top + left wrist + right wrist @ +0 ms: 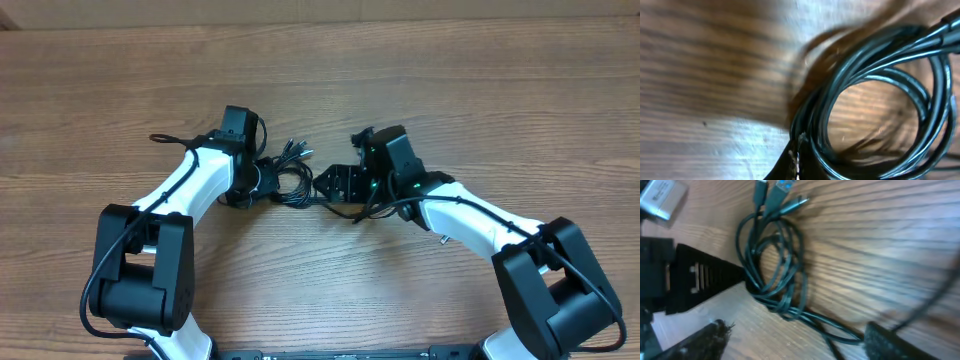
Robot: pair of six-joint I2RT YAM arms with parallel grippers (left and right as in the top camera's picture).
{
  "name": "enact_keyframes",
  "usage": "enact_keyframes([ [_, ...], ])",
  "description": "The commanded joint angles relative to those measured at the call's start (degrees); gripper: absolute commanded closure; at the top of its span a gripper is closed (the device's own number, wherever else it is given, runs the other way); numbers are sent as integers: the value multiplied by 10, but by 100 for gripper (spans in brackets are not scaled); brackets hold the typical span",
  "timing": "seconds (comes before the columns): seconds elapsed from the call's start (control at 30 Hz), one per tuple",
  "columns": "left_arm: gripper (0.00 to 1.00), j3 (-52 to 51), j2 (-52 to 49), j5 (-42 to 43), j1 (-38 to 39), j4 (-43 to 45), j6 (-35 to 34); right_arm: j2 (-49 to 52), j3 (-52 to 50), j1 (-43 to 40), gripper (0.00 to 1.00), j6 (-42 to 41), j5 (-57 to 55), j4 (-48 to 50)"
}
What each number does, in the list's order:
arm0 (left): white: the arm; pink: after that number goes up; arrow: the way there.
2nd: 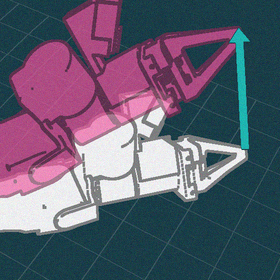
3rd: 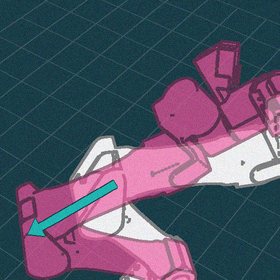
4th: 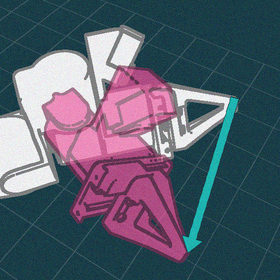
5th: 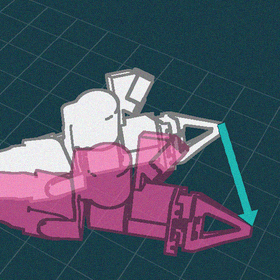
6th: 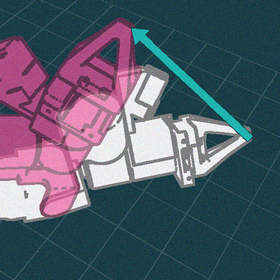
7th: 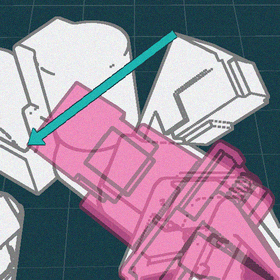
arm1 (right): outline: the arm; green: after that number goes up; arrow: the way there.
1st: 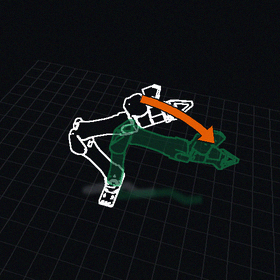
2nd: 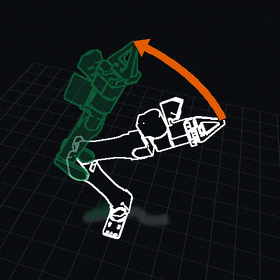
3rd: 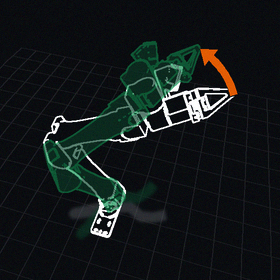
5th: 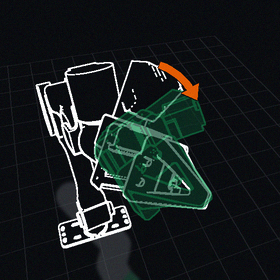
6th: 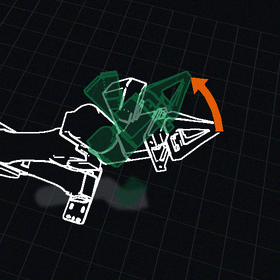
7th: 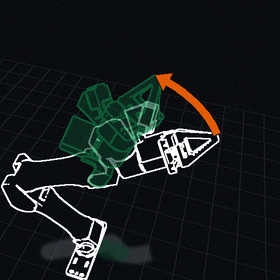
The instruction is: Untangle cables
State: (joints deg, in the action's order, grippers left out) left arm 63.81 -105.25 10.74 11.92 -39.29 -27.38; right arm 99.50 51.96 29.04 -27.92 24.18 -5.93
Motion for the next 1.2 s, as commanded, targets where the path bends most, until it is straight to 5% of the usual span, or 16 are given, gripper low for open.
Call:
enact_keyframes([
  [0.0,96,-8,-5,23,16,-12,19,5,-5,2,43,14,3,7],
  [0.07,96,-8,-4,22,23,-14,32,5,-5,2,64,14,3,8],
  [0.17,96,-8,12,-2,27,-13,51,5,-5,2,78,11,5,5],
  [0.5,96,-7,103,-78,27,15,51,5,-5,2,79,-54,33,-11],
  [0.67,95,-8,80,-99,27,20,51,5,-5,3,77,-125,0,2],
  [1.17,96,-8,-5,-66,27,52,41,43,-5,69,66,-128,-101,57],
])
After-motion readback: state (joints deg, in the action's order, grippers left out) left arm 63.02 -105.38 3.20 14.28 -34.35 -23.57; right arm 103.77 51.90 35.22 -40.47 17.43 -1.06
